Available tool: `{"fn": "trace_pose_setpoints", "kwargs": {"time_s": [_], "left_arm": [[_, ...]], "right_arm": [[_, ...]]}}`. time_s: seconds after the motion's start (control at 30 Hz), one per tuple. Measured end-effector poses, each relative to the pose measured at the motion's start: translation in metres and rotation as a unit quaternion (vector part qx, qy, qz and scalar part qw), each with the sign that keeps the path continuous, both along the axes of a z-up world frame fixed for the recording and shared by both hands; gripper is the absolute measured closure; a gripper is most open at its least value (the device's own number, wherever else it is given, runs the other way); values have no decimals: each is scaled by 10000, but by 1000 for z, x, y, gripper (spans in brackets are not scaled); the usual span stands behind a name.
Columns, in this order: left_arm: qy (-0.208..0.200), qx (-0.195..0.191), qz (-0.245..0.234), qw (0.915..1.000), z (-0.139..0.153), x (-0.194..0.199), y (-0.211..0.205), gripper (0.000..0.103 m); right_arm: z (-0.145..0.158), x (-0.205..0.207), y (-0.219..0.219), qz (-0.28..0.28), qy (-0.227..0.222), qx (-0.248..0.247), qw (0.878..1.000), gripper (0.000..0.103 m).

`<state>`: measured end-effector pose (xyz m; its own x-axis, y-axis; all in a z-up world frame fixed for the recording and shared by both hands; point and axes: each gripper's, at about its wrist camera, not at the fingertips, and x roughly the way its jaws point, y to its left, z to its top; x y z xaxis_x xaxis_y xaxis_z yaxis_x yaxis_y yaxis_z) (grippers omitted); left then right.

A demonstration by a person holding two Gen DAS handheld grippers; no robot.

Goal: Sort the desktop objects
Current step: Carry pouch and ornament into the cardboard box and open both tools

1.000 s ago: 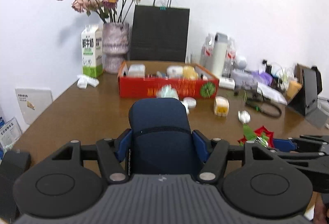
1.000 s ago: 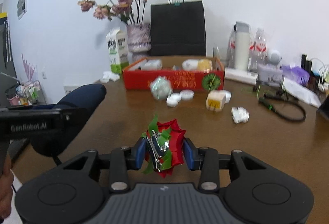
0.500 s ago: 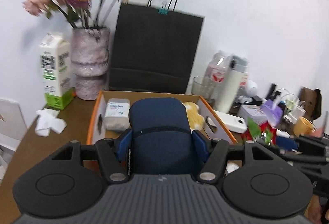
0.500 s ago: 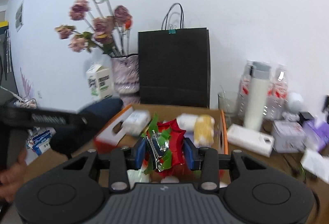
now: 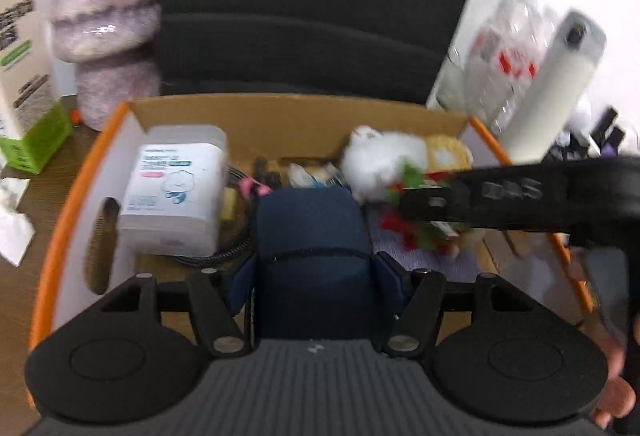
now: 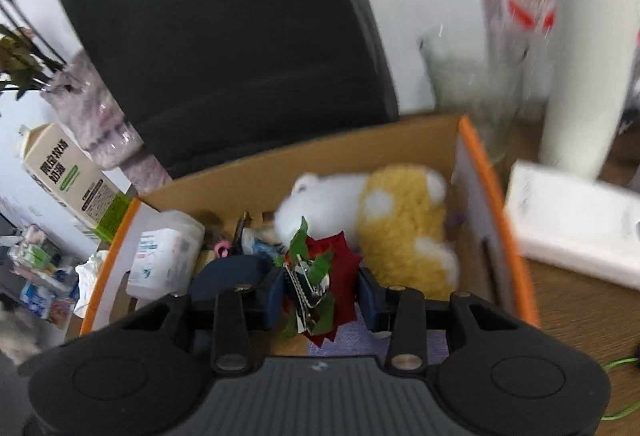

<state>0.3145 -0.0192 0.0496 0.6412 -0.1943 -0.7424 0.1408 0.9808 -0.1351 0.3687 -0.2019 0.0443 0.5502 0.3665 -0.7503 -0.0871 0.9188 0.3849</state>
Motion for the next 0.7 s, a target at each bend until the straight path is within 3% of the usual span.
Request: {"fn": "trace_pose_setpoints", "kwargs": {"time_s": [0.13,0.23,0.4,0.7], "left_arm": [[18,61,-107,9999,-9,1,-3,32],[-37,-33,-177,9998,0,-5,4,25],[-383,36,-162,9991,37,-26,19,15],[-529,255,418,9974,76,-92,44,0]], "right_arm": [[-21,8,10,44,185,-98,9998,64],[-15,5,15,36,172,-264,9995,55],[25,-21,9,37,-373,-478,9982,34],[81,-106,-3,39,-1138,-1428,9832,24]]}}
